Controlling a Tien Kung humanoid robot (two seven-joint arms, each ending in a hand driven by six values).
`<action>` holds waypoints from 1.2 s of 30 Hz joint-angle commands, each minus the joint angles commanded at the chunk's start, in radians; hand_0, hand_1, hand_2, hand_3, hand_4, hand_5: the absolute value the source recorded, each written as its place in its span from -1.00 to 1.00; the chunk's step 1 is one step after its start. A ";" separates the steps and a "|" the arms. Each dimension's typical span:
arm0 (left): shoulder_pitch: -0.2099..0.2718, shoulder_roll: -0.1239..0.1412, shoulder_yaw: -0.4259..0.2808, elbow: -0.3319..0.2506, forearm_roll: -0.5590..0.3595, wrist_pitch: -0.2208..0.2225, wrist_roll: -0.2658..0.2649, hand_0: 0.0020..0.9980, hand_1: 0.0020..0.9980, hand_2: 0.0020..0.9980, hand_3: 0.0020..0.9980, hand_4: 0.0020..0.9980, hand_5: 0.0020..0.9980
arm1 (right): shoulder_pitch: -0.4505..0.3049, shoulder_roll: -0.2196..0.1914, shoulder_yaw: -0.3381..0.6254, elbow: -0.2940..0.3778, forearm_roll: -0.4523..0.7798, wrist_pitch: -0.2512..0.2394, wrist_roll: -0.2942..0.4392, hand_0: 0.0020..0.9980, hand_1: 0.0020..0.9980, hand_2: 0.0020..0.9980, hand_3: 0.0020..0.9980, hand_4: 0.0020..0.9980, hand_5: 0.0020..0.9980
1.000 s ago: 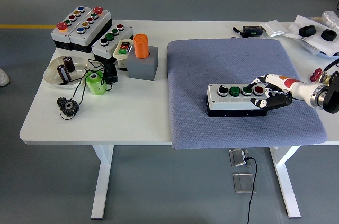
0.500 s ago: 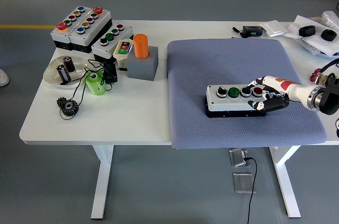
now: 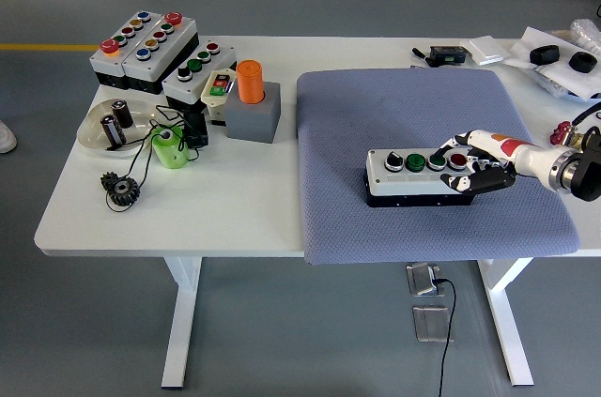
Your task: Pick up the button,place it on the desk,press the button,press the button
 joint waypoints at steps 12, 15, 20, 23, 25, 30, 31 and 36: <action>0.014 -0.001 -0.011 0.000 0.028 0.003 0.006 0.32 0.41 0.45 0.02 -0.37 0.95 | -0.037 -0.007 0.088 0.055 -0.150 -0.087 0.006 0.24 0.26 0.53 1.00 0.81 -0.22; 0.011 0.000 -0.018 0.000 0.034 0.003 0.005 0.32 0.41 0.45 0.02 -0.37 0.95 | -0.040 -0.004 0.096 0.056 -0.151 -0.089 0.015 0.24 0.26 0.53 1.00 0.81 -0.22; 0.003 0.001 -0.031 0.000 0.054 0.006 0.010 0.32 0.41 0.45 0.02 -0.37 0.95 | -0.044 0.000 0.108 0.059 -0.139 -0.109 0.037 0.70 0.65 0.91 1.00 0.84 -0.38; 0.002 0.001 -0.029 0.000 0.053 0.006 0.011 0.32 0.41 0.45 0.02 -0.37 0.95 | -0.047 0.001 0.110 0.058 -0.123 -0.115 0.044 0.70 0.65 0.91 1.00 0.84 -0.38; -0.003 0.002 -0.036 0.000 0.054 0.005 0.009 0.32 0.41 0.45 0.02 -0.37 0.95 | -0.050 -0.001 0.117 0.062 -0.104 -0.119 0.048 0.90 0.83 1.00 1.00 0.85 -0.48; -0.017 0.009 -0.036 0.000 0.052 0.002 0.000 0.32 0.41 0.45 0.02 -0.36 0.95 | -0.059 -0.009 0.123 0.066 -0.080 -0.111 0.050 0.94 0.87 1.00 1.00 0.86 -0.50; -0.019 0.010 -0.036 0.000 0.053 0.002 -0.001 0.32 0.41 0.45 0.02 -0.36 0.95 | -0.060 -0.009 0.121 0.065 -0.080 -0.108 0.047 0.94 0.87 1.00 1.00 0.86 -0.50; -0.021 0.013 -0.028 0.000 0.045 0.001 -0.002 0.31 0.41 0.45 0.02 -0.37 0.94 | -0.061 -0.013 0.111 0.063 -0.073 -0.093 0.036 0.96 0.88 1.00 1.00 0.86 -0.52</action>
